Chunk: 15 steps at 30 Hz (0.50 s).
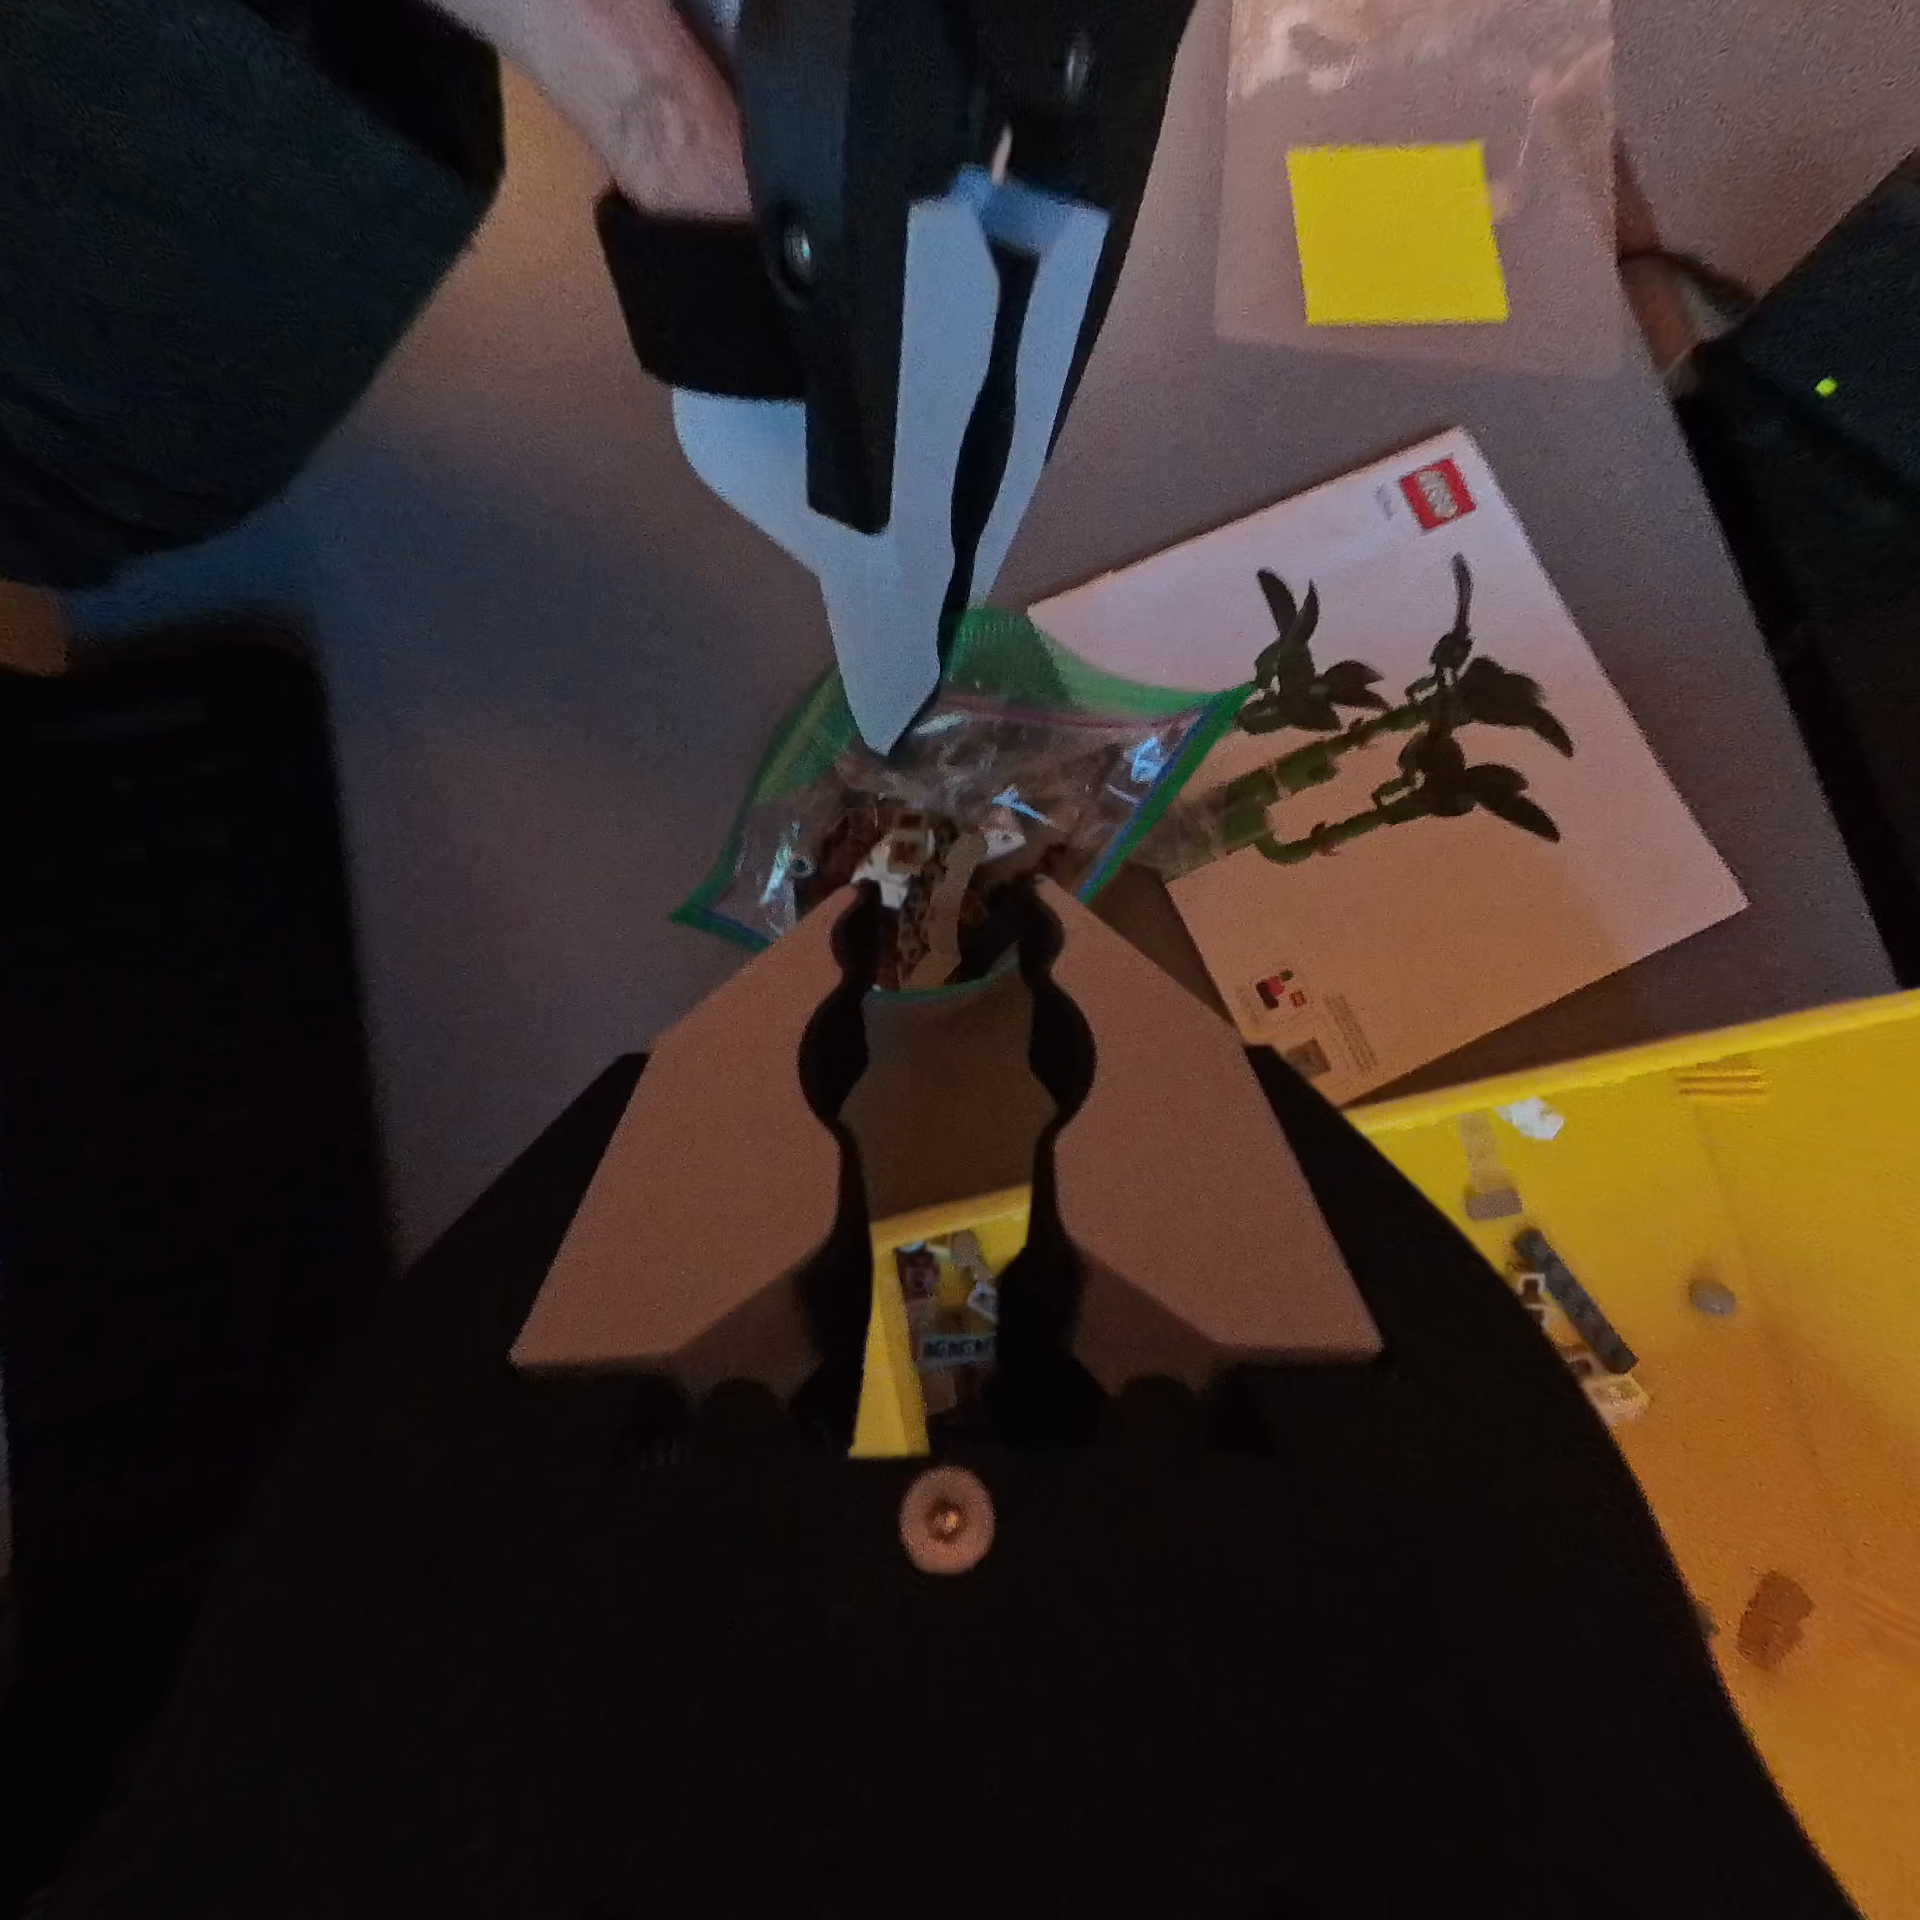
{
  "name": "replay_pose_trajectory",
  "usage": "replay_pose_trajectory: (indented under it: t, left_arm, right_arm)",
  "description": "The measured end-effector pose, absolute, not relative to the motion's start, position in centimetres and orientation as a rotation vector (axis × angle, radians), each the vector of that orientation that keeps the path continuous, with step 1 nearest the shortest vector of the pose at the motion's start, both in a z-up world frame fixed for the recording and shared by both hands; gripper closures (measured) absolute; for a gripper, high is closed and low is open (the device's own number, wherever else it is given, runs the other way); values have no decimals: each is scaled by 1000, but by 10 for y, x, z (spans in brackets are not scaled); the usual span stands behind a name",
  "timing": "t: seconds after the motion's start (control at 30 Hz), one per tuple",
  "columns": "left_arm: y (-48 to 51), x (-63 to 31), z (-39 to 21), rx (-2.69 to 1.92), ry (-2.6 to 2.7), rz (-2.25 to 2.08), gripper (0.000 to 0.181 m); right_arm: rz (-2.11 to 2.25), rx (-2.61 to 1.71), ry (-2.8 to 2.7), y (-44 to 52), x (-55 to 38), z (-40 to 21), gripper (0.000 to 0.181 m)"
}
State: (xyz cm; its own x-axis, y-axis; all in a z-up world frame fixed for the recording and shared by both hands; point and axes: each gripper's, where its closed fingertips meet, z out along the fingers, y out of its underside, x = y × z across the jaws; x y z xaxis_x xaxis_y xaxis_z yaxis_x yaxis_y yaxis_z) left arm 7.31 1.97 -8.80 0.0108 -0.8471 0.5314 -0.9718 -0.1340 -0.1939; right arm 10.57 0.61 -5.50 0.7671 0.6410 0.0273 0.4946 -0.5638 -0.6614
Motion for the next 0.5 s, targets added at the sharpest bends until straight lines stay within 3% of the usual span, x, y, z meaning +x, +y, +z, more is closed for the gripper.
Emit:
replay_pose_trajectory:
  t: [0.2, 0.33, 0.5]
  left_arm:
    - [21, 73, -87, 2057, -1896, 807, 181]
    - [20, 73, -88, 2056, -1896, 805, 181]
    - [20, 73, -89, 2053, -1895, 800, 181]
  right_arm:
    - [75, -2329, -726, 2, 175, -42, 154]
    - [3, -2559, -644, -14, 237, -85, 152]
    - [43, -2715, -673, -18, 250, -138, 150]
